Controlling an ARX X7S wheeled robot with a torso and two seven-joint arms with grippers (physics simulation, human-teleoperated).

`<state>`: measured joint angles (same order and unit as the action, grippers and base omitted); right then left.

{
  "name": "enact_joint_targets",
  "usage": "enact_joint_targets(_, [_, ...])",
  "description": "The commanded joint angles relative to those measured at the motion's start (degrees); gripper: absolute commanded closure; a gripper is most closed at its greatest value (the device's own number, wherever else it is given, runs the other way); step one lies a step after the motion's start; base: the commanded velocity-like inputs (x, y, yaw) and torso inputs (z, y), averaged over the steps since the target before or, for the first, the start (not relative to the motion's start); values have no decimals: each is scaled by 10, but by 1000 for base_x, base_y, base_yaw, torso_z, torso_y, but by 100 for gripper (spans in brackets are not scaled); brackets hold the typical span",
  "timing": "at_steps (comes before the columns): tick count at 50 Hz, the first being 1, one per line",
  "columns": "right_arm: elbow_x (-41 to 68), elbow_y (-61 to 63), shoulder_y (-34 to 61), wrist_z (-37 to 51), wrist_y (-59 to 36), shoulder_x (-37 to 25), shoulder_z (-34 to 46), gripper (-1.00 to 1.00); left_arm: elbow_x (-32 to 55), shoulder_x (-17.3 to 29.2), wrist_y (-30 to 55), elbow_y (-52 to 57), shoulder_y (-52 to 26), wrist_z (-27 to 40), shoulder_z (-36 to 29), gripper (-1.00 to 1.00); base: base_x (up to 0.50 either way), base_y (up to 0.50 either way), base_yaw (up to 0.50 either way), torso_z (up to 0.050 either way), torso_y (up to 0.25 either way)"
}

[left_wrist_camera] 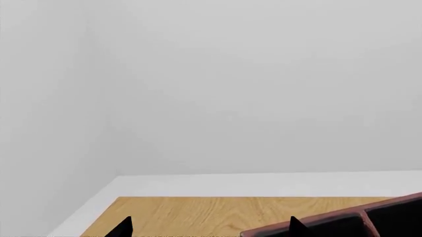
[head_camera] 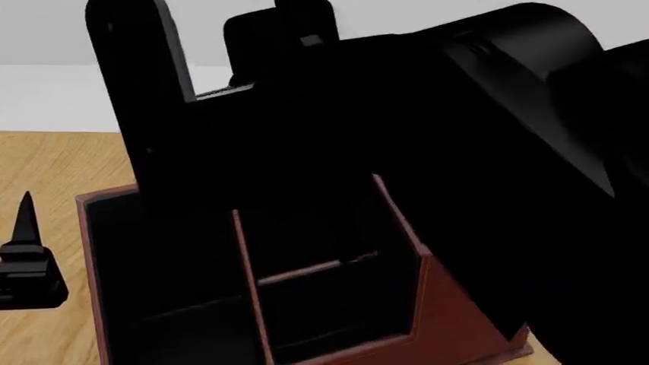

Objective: Pick up the book and place it in the front compartment of the caddy.

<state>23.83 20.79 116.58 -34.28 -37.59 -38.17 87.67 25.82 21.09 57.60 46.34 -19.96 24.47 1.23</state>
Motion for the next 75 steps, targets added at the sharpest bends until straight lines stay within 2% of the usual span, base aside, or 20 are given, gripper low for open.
enact_joint_targets(1, [-45,-71,-12,3,63,21,-21,100,0,3,-3,-4,2,3,-1,-100,0,0,0,0,0])
enact_joint_targets(14, [-20,-183,-33,-21,100,58,-39,100,-4,4,-12,-13,4,5,-7,-100,0,0,0,0,2])
enact_joint_targets(48, [71,-343,-16,-176,58,137,-48,100,-1,7,-24,-26,5,7,-11,-100,0,0,0,0,2])
enact_joint_targets(75, [77,-447,-76,-201,120,173,-55,100,1,14,-23,-30,5,15,-10,-100,0,0,0,0,1])
